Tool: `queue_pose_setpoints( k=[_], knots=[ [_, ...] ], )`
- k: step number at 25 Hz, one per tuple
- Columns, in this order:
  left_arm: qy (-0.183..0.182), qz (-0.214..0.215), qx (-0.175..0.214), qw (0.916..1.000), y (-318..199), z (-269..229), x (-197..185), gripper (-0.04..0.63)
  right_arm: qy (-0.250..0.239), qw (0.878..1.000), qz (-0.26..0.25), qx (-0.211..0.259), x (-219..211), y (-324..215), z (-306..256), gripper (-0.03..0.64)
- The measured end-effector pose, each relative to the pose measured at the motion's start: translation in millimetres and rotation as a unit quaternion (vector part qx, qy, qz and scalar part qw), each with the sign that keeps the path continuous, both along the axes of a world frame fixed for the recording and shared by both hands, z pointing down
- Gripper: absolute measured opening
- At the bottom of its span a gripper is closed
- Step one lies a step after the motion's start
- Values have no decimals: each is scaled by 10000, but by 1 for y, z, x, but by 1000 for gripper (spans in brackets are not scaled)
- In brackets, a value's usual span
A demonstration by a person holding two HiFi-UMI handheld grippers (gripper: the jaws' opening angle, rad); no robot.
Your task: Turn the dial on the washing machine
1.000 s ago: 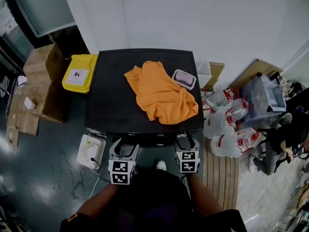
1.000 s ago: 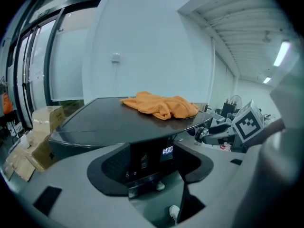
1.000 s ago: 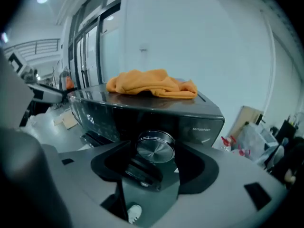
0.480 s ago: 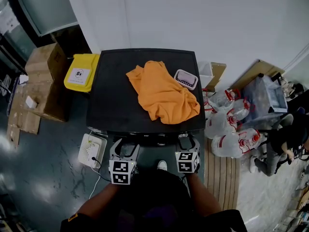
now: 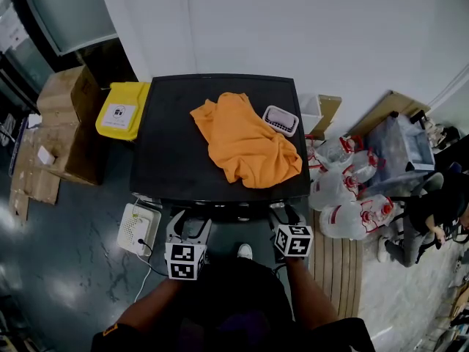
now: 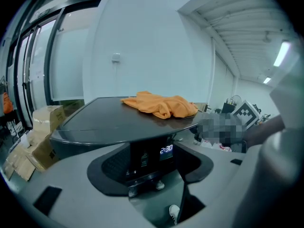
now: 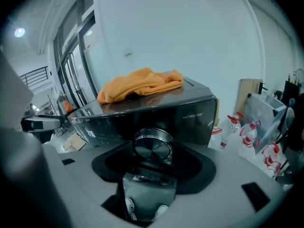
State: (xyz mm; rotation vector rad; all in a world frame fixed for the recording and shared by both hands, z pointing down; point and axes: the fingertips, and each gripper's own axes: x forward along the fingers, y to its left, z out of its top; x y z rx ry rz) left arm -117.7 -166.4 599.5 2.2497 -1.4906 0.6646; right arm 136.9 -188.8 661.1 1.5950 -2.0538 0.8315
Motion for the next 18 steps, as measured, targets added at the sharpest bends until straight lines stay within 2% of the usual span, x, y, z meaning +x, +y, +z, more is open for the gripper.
queue_pose_setpoints(
  k=[4,8,13,18],
  knots=[
    [37,-34,80,10000,-1,-8,-1,285,656,9967,-297,378,-14,3,-29,278],
    [241,-123,174,9995,-3,-26,-4,285,970,9881,-673,985,-42,2,-77,278],
    [419,-122,599,9973,-7,-78,-4,285,971,9770,-843,1702,-69,-3,-147,278],
    [601,17,1116,9919,-7,-144,5,285,832,9678,-886,2205,-85,0,-204,276]
  ],
)
